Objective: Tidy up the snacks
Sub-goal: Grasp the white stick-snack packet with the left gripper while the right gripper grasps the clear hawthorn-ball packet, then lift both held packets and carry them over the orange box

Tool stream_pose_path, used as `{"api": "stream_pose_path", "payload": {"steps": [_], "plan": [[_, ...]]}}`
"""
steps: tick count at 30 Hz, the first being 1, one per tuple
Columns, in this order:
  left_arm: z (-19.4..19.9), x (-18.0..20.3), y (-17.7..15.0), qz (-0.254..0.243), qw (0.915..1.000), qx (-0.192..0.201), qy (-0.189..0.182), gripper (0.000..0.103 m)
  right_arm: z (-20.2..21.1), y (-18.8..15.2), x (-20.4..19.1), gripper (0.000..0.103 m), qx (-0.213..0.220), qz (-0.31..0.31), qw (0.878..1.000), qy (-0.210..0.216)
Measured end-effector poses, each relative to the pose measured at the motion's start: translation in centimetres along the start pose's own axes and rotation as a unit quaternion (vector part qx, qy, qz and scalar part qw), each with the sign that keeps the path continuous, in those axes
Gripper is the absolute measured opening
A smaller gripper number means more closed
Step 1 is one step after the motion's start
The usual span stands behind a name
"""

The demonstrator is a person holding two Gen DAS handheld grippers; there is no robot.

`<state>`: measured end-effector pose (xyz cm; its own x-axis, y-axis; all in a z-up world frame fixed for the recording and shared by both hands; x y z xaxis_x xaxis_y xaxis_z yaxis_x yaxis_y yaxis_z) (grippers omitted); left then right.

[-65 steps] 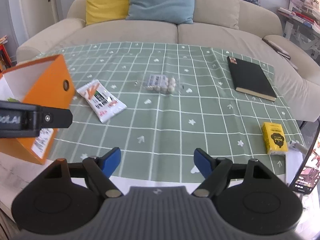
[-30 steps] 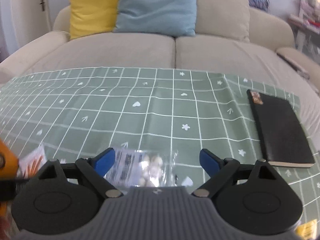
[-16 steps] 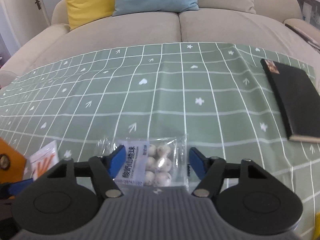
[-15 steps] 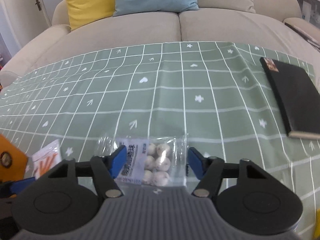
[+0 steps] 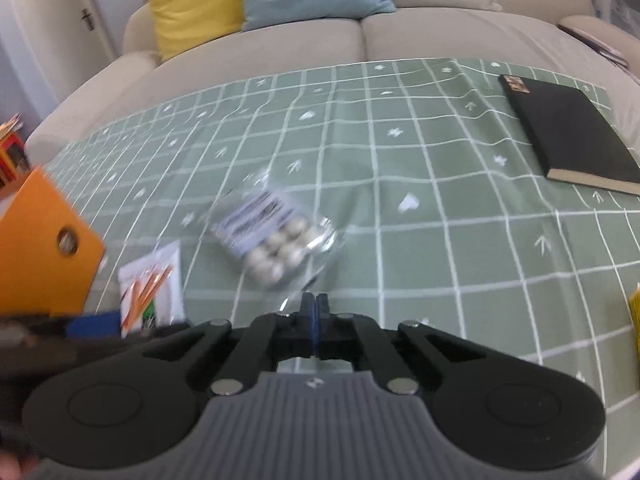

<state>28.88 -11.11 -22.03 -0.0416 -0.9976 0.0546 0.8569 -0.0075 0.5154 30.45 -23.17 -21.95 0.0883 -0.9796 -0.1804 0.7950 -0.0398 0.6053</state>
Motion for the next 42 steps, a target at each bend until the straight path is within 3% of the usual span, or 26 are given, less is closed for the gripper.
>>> {"api": "stream_pose_path", "payload": {"steps": [3,5,6,7,13,16,20,24,28,36,42], "plan": [[-0.1,-0.4,0.1,0.010,0.9999,0.002,0.005,0.068,0.6,-0.5,-0.7,0.004,0.022,0.053,0.998,-0.018],[-0.3,-0.6,0.4,0.015,0.9999,0.001,0.004,0.068,0.5,-0.2,-0.8,0.019,0.026,0.081,0.996,-0.024],[-0.3,-0.6,0.3,0.016,0.9999,0.001,0.003,0.068,0.3,0.1,-0.8,0.035,0.028,0.094,0.995,-0.022],[-0.4,-0.6,0.5,0.016,0.9999,0.001,0.003,0.068,0.2,0.5,-0.9,0.044,0.035,0.111,0.993,-0.022],[-0.7,-1.3,0.9,0.017,0.9998,0.002,0.007,0.070,-2.1,3.2,-1.2,0.071,0.052,0.213,0.975,-0.020],[-0.9,-1.7,1.1,0.012,0.9997,-0.009,0.018,0.071,-3.2,4.1,-1.0,0.079,0.049,0.235,0.971,0.014],[-1.0,-1.9,1.4,0.016,0.9996,-0.014,0.020,0.070,-4.7,4.2,-1.9,0.081,0.035,0.266,0.963,0.030],[-1.0,-1.9,1.2,0.006,0.9997,-0.017,0.018,0.070,-6.0,4.1,-2.1,0.081,0.025,0.243,0.969,0.036],[-0.9,-1.7,1.0,0.003,0.9995,-0.026,0.016,0.069,-6.1,4.3,-1.7,0.068,0.003,0.193,0.980,0.050],[0.3,-0.6,-0.7,-0.051,0.9981,-0.033,-0.015,0.067,-3.1,1.2,-1.5,0.063,-0.015,0.153,0.988,0.023],[1.9,0.2,-2.8,-0.105,0.9928,-0.039,-0.041,0.067,0.6,-2.8,-0.9,0.063,-0.038,0.108,0.993,-0.037]]}}
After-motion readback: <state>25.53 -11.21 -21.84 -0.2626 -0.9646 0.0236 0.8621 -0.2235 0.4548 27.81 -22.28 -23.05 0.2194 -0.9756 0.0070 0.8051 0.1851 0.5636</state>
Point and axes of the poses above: each gripper's, at about its wrist camera, not at the fingertips, and z roughly against the way its jaws point, x to its right, y to its top, the point moved 7 cm from there along -z, roughly the way its jaws point, and after that the axes turned 1 degree about z, right-handed, at the moved point
